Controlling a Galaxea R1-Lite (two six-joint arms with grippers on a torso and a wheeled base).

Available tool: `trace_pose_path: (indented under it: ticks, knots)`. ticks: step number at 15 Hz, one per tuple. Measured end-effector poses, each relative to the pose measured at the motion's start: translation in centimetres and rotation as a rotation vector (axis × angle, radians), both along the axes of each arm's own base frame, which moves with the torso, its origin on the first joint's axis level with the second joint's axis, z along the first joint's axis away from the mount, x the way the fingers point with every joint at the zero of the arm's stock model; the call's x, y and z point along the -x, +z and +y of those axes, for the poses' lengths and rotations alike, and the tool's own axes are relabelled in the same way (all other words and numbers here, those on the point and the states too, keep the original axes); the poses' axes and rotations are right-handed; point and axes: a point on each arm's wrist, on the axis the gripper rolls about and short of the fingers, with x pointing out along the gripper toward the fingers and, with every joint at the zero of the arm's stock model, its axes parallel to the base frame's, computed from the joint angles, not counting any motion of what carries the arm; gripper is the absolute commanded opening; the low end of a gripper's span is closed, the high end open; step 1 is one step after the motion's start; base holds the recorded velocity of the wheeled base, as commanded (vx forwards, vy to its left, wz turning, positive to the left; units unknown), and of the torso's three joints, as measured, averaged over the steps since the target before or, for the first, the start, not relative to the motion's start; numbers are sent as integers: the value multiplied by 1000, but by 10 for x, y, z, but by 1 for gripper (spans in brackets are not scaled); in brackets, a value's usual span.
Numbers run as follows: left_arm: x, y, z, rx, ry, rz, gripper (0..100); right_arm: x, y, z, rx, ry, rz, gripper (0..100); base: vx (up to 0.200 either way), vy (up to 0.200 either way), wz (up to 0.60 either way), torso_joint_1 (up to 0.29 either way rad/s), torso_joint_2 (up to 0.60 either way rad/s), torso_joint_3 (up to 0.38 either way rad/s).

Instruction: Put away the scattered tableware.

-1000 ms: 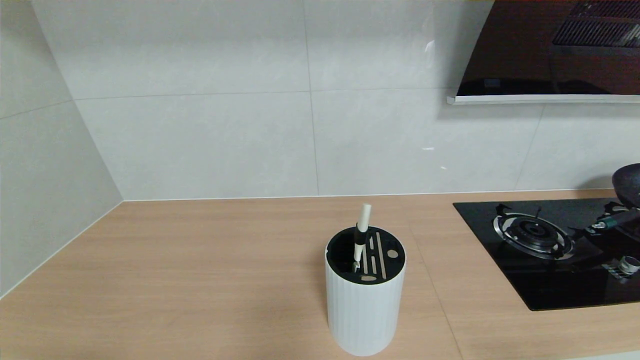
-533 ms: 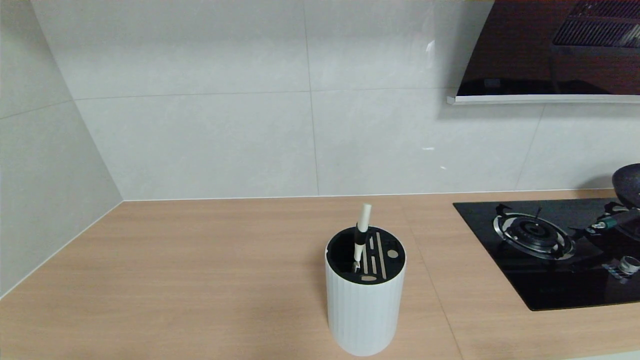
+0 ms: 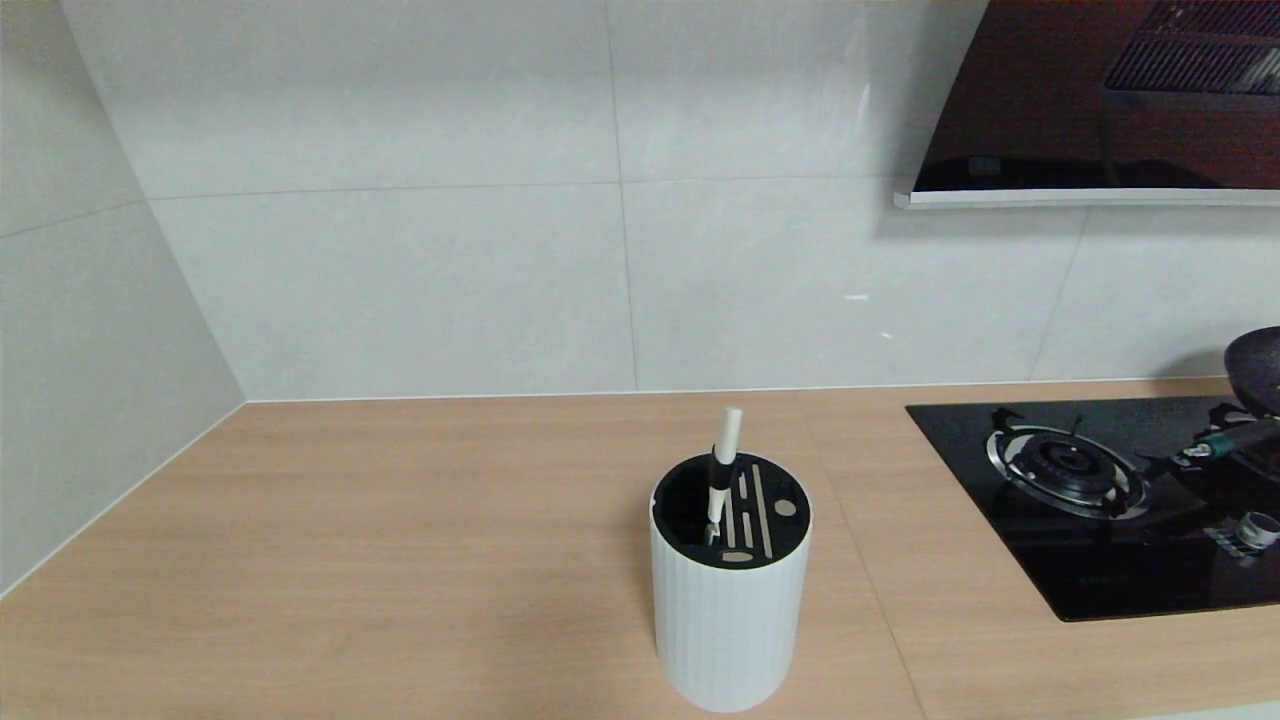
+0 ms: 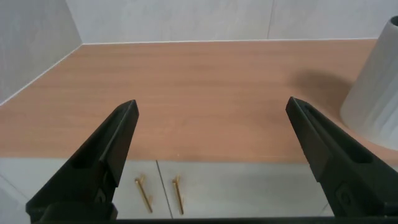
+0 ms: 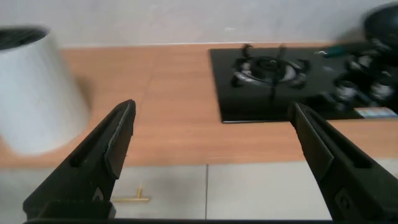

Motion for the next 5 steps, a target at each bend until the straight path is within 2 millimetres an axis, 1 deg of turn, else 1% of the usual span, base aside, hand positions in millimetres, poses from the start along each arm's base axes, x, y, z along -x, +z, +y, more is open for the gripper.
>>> trace_pose_path:
  ticks: [5]
  knots:
    - [0, 0, 0, 19, 1, -2, 100, 0, 0, 0, -4, 14, -3, 100, 0, 0, 0, 0, 0, 0]
